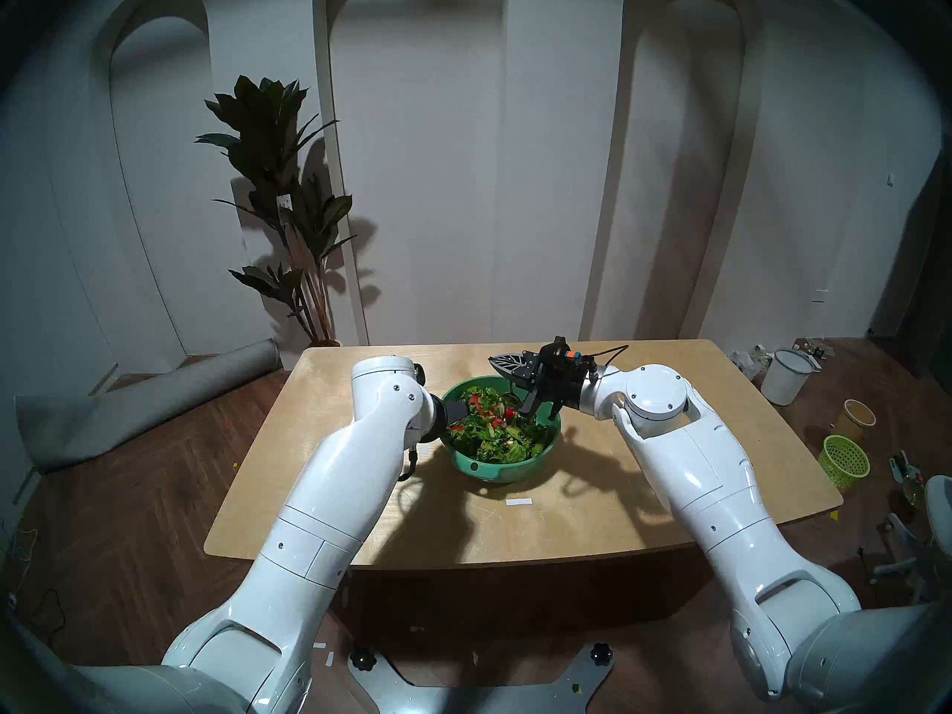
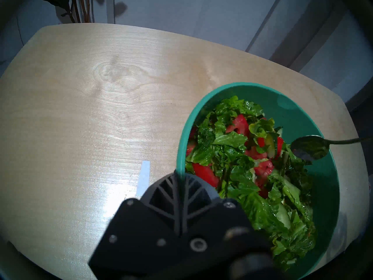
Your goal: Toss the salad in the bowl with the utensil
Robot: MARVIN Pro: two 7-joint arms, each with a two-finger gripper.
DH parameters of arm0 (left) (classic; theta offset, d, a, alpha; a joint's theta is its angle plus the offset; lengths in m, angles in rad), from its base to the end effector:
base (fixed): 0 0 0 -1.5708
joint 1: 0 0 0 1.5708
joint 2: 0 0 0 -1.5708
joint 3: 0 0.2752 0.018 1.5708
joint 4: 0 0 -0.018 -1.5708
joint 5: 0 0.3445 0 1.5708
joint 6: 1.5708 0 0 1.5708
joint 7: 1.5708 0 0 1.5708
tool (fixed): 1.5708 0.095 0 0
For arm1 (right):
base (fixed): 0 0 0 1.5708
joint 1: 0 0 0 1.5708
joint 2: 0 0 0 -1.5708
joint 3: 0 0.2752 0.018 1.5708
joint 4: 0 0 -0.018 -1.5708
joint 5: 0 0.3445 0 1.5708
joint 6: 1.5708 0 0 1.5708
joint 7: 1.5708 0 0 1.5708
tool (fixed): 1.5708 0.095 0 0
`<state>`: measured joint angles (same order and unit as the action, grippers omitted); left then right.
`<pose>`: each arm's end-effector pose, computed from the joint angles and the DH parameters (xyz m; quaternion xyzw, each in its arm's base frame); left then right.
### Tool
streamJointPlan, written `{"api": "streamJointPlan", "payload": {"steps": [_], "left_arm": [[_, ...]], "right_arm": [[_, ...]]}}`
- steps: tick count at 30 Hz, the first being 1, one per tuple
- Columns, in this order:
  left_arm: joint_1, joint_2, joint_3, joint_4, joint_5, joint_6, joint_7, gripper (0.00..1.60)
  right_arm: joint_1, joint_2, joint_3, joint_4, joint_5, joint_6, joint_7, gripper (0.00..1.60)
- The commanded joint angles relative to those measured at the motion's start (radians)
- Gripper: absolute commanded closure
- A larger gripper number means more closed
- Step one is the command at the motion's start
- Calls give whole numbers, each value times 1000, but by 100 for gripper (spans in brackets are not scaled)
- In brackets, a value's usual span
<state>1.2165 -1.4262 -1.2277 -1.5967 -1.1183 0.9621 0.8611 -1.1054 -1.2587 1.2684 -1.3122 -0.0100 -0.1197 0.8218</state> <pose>0.4838 -0.0932 -0.2345 0.9379 0.0570 0.3288 0.0948 0.5242 0.0597 -0.2173 -0.5664 -0.5007 -0.6321 0.1700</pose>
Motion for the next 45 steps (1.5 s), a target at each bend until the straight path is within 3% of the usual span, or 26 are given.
{"api": "streamJointPlan", "payload": {"steps": [1, 15, 26, 30, 38, 45], "left_arm": [[-23, -1, -2, -18, 4, -2, 10, 160], [-25, -2, -2, -18, 9, -2, 10, 160], [-30, -4, -2, -25, 12, -2, 23, 160], [-31, -5, -2, -28, 12, -2, 32, 160], [-32, -10, -5, -33, 10, -2, 51, 160], [-31, -17, -8, -38, 4, -2, 73, 160]], "right_arm": [[105, 18, -21, 38, -67, -92, 7, 160], [211, -17, -106, 217, -220, -244, -17, 160], [198, -66, -124, 414, -295, -414, -184, 160], [167, -82, -85, 460, -279, -490, -260, 160], [117, -138, 55, 484, -191, -615, -373, 160], [86, -183, 156, 508, -118, -672, -486, 160]]}}
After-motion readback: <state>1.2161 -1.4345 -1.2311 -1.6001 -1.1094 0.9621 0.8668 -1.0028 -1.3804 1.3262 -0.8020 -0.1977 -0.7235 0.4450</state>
